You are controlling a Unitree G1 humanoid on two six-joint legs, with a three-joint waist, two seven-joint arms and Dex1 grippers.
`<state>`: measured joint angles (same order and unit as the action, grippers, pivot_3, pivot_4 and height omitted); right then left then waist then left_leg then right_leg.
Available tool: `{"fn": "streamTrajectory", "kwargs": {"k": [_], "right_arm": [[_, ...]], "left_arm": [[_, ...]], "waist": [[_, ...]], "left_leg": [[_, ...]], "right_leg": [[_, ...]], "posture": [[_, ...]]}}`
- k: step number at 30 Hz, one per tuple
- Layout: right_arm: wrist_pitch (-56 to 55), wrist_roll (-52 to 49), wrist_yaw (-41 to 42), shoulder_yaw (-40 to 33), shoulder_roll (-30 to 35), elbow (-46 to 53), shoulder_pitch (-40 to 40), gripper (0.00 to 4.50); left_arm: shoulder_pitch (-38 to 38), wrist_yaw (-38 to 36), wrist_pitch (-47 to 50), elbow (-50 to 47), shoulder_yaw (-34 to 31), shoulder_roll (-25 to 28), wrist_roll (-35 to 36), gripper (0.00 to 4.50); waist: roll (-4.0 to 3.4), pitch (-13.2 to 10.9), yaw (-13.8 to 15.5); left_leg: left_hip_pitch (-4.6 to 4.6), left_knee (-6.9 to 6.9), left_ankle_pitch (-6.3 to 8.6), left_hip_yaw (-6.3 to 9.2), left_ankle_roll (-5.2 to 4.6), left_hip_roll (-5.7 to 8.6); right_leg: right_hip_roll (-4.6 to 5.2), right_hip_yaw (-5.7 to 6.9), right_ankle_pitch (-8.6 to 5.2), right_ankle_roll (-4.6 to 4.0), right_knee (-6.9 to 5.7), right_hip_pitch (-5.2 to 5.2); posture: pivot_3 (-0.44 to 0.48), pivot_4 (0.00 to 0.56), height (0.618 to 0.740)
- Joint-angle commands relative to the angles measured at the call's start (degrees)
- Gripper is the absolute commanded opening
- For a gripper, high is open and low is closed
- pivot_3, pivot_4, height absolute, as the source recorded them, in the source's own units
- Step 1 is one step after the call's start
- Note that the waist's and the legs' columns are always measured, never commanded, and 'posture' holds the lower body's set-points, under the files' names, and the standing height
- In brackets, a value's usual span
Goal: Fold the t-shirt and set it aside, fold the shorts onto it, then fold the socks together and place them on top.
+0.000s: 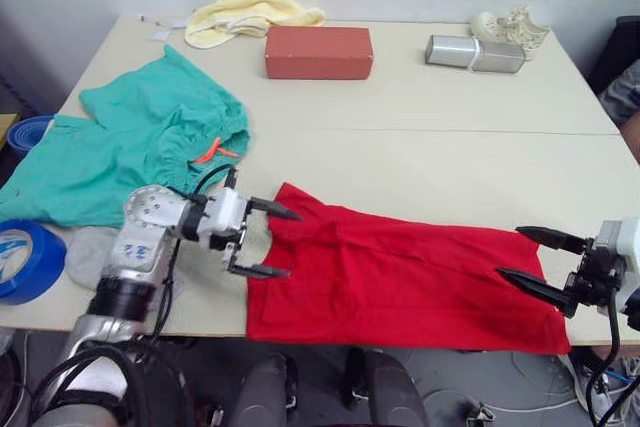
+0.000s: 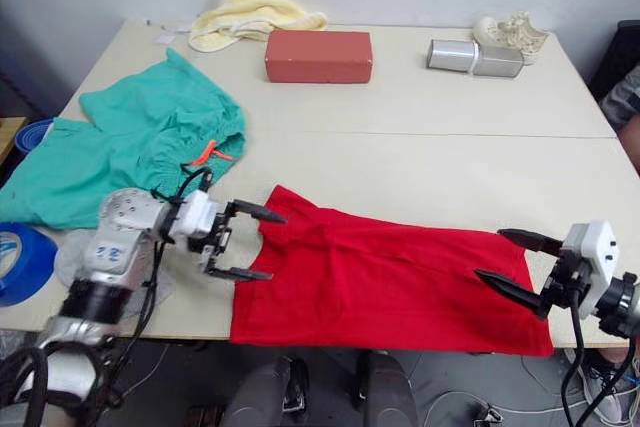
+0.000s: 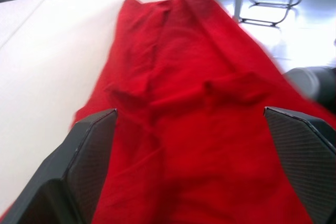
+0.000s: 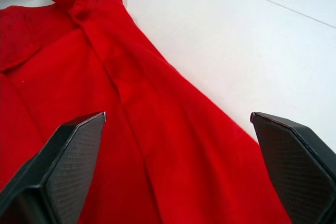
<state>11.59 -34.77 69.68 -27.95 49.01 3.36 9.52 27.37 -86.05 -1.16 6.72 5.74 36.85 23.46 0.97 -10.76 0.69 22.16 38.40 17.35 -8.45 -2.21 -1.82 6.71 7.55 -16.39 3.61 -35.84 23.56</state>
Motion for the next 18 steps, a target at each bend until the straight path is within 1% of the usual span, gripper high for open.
{"fn": "streamTrajectory", "kwargs": {"k": [1,3,7,9,11,14,18], "right_arm": [[0.66,-1.15,-0.06,-1.14,0.42,2.36,-0.53,4.5],[0.99,-0.99,-0.55,-0.54,-0.07,2.92,-0.76,4.5],[1.5,-0.65,-1.68,0.41,-1.02,3.69,-1.14,4.5],[1.72,-0.62,-2.0,0.73,-1.3,4.12,-1.26,4.5],[1.75,-0.75,-2.15,0.76,-1.55,4.38,-1.57,4.5],[0.72,-0.75,-2.23,0.82,-2.35,4.58,-2.62,4.5],[-1.25,0.73,-1.66,2.13,-2.95,4.66,-3.53,4.5]], "left_arm": [[-0.2,-2.72,2.36,-3.32,0.79,0.83,1.74,4.47],[2.01,1.18,1.43,-0.36,0.8,-1.34,0.0,4.47],[6.85,9.2,5.16,4.78,0.13,-6.81,-0.76,4.47],[9.01,11.35,7.76,6.32,-0.21,-9.1,-0.05,4.47],[10.61,12.3,10.23,7.24,-0.46,-10.21,0.5,4.47],[13.63,16.44,10.55,11.69,-0.21,-11.97,-2.29,3.86],[16.86,21.19,8.71,17.79,1.19,-15.22,-6.35,2.59]], "waist": [[-0.03,0.02,0.2],[-0.05,0.02,0.62],[-0.04,0.02,0.94],[-0.04,0.02,0.83],[-0.04,0.02,0.7],[-0.04,0.02,0.43],[-0.04,0.02,0.54]], "left_leg": [[-0.03,0.01,0.0,0.0,0.0,0.01],[-0.02,0.02,0.0,0.0,-0.01,0.04],[0.08,0.13,0.05,0.06,-0.11,0.08],[0.09,0.17,0.08,0.05,-0.15,0.08],[0.11,0.19,0.07,0.03,-0.14,0.07],[0.09,0.19,0.05,-0.02,-0.09,0.03],[0.06,0.26,0.03,-0.01,-0.08,0.04]], "right_leg": [[0.0,0.0,0.0,0.0,-0.02,-0.02],[0.0,0.0,0.0,0.0,-0.02,-0.02],[0.01,0.01,0.03,0.05,0.0,-0.03],[0.01,0.02,0.04,0.07,-0.01,-0.04],[-0.01,0.02,0.04,0.07,-0.01,-0.03],[-0.08,0.03,0.04,0.07,-0.01,-0.02],[-0.08,0.02,0.04,0.07,-0.06,-0.04]], "posture": [[0.0,0.15,0.74],[0.0,0.15,0.74],[0.0,0.15,0.74],[0.0,0.15,0.74],[0.0,0.15,0.74],[0.0,0.15,0.74],[0.0,0.15,0.74]]}}
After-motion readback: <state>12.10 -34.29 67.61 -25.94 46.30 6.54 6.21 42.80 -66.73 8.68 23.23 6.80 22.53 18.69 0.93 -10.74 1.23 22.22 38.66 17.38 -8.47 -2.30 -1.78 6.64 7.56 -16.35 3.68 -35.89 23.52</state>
